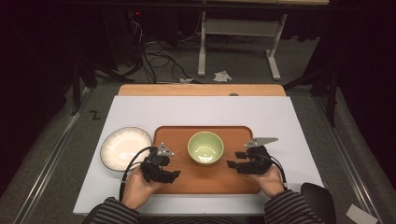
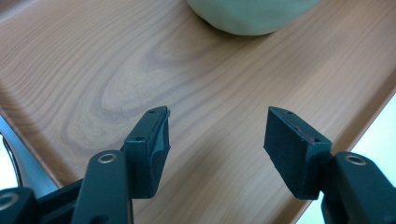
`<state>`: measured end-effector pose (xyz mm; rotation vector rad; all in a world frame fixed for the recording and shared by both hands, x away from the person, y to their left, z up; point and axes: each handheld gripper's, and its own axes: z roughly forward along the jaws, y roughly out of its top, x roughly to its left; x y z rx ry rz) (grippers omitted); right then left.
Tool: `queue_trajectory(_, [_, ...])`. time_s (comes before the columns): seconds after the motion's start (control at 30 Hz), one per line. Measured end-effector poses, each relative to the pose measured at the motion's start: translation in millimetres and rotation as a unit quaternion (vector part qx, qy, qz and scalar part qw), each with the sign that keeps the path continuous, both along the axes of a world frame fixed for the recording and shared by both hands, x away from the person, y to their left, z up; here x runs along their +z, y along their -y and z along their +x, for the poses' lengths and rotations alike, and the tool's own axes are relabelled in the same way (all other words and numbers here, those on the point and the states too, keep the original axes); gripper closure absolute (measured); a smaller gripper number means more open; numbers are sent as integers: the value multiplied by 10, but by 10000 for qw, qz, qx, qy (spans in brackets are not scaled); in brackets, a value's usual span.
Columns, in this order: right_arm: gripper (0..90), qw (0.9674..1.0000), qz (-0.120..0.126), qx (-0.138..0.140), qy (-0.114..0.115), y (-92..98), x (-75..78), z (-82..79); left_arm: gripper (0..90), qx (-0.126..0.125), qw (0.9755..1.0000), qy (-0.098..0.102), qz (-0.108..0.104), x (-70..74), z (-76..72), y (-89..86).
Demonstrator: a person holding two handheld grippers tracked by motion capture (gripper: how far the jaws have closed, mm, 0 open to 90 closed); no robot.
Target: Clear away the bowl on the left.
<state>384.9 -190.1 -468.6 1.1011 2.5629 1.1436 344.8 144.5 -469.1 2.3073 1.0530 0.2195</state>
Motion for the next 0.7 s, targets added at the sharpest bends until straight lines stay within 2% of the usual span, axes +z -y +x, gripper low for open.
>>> queue_trajectory(0.3, [464, 10000, 3, 22, 9, -4, -1, -2, 409, 15, 10000, 4, 50, -64, 17, 20])
queue_trajectory(0.7, [464, 10000, 7, 13, 13, -2, 3, -4, 428, 29, 9998, -147, 95, -98, 41, 42])
